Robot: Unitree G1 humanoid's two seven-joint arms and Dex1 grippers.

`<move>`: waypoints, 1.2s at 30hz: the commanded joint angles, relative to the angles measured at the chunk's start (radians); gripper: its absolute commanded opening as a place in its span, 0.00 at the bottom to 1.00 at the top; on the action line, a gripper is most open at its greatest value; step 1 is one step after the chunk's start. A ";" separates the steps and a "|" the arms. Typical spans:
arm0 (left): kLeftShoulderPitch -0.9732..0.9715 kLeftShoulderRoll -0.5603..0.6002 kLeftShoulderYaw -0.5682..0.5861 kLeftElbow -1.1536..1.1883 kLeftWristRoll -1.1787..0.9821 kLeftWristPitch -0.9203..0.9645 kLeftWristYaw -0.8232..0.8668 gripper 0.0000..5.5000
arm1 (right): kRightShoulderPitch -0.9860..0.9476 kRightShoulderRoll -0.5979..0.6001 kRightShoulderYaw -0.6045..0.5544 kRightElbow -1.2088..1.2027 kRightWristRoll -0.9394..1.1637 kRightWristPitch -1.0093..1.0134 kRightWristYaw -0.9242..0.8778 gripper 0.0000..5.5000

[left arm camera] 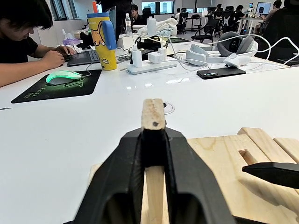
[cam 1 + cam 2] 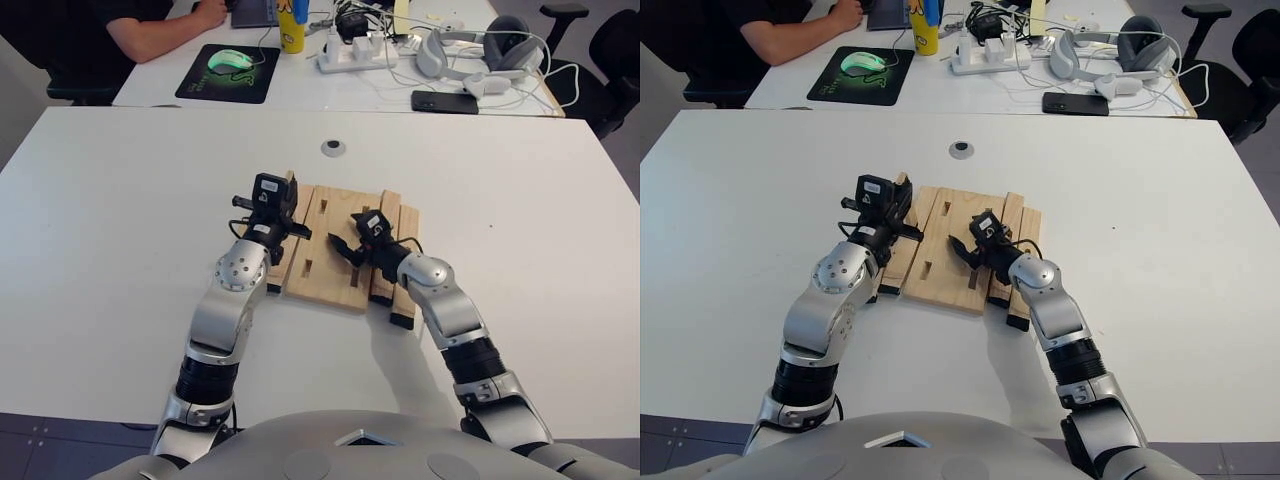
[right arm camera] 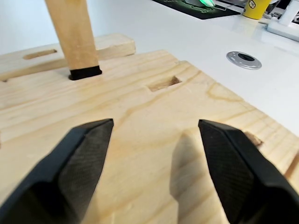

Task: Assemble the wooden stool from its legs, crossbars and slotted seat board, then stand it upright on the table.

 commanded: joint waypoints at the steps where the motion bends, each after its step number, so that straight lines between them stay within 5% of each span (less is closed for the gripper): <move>1: 0.081 0.010 -0.018 0.062 -0.008 0.092 -0.026 0.08 | 0.021 -0.010 0.033 0.021 -0.018 0.031 0.019 0.61; 14: 0.037 -0.001 0.011 0.083 -0.011 0.065 -0.030 0.08 | -0.010 -0.007 0.031 0.045 -0.016 0.023 0.026 0.61; 29: -0.009 0.028 0.028 0.040 0.014 0.053 -0.045 0.47 | -0.016 0.001 0.025 0.067 -0.016 0.006 0.018 0.61; 36: -0.089 0.121 0.108 -0.140 0.022 0.097 -0.078 0.47 | -0.021 0.017 0.006 0.114 -0.007 -0.025 0.002 0.61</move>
